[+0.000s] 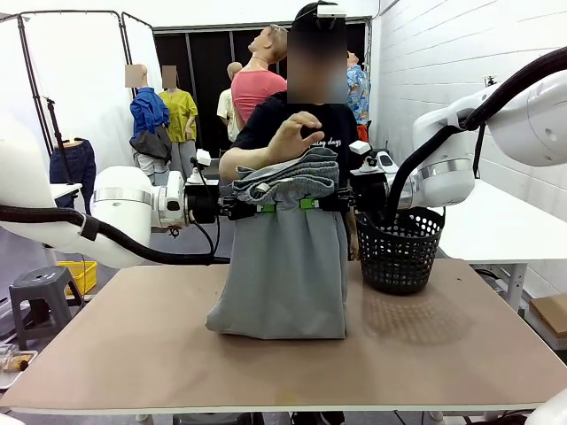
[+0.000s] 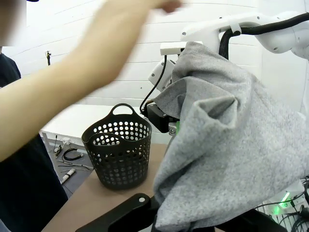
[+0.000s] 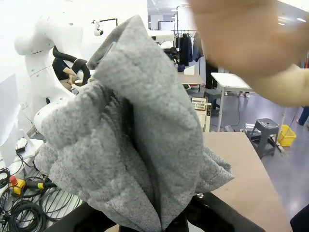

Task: Fold the training pants.
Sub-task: Fold the Training pants in half.

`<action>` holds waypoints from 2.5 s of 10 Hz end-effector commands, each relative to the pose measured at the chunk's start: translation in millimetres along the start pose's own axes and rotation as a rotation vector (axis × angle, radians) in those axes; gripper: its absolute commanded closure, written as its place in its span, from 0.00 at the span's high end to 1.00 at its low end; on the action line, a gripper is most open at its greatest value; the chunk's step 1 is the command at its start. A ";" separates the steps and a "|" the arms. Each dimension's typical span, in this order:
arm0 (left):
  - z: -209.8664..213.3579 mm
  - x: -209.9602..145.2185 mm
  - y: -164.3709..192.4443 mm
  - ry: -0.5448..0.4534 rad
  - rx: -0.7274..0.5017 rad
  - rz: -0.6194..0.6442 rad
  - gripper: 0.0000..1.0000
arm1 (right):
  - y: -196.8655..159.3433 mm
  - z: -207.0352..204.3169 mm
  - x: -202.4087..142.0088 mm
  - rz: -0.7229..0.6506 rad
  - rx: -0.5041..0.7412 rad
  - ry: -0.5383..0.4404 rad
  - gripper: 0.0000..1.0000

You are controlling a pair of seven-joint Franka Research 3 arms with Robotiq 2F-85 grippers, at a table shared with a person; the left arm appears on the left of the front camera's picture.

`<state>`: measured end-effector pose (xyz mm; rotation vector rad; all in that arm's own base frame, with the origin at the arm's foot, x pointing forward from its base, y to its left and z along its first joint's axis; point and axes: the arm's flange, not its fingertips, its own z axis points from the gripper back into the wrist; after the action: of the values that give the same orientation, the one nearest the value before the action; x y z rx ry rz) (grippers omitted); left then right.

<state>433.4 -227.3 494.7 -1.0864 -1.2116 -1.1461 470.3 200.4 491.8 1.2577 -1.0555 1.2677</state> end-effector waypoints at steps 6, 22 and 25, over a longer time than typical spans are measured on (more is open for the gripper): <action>-1.0 3.0 -1.6 0.007 -0.003 -0.019 0.00 | 1.9 0.1 0.0 0.006 0.003 -0.005 0.00; -1.0 3.0 -1.6 0.007 -0.003 -0.019 0.00 | 1.9 0.1 0.0 0.006 0.003 -0.005 0.00; -1.0 3.0 -1.6 0.007 -0.003 -0.019 0.00 | 1.9 0.1 0.0 0.006 0.003 -0.005 0.00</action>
<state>433.4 -227.3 494.7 -1.0862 -1.2118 -1.1463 470.3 200.4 491.9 1.2576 -1.0556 1.2677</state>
